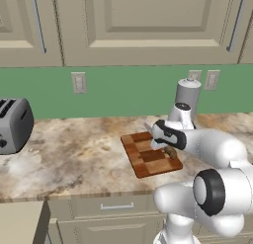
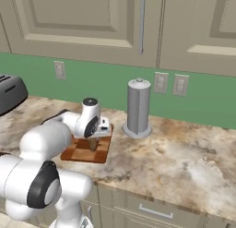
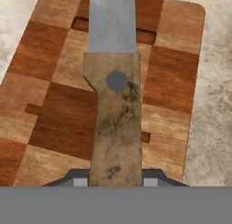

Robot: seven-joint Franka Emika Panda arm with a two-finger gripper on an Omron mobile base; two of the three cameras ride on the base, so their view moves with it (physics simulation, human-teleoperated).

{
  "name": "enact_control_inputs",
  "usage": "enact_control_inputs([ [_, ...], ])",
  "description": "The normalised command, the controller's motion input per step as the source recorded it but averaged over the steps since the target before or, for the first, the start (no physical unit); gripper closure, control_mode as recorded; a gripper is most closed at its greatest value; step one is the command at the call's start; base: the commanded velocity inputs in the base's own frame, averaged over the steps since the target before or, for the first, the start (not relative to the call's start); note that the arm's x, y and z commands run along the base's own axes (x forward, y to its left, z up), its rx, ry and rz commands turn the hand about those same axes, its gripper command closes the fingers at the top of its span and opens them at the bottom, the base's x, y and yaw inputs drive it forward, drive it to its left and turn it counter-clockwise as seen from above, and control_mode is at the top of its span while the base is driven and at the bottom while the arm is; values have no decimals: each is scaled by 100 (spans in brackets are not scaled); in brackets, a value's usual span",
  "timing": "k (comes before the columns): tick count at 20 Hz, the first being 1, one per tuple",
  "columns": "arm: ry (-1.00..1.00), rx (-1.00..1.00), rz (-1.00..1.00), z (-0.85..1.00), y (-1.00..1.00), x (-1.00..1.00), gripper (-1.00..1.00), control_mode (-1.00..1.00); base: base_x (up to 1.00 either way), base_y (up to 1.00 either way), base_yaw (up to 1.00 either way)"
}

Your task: Pick up the knife from the drawer and place it on the cutting board. Then place the meat from the plate to the cutting board.

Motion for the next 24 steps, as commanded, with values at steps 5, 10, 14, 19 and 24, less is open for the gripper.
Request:
enact_control_inputs([
  [5,10,0,0,-35,-1,-6,100,-100,0,0,0],
  [10,1,0,0,-37,-1,17,100,-100,0,0,0],
  [14,0,0,0,-36,0,16,100,-100,0,0,0],
  [19,0,0,0,-38,0,19,100,-100,0,0,0],
  [24,0,0,0,-20,0,7,-100,-100,0,0,0],
])
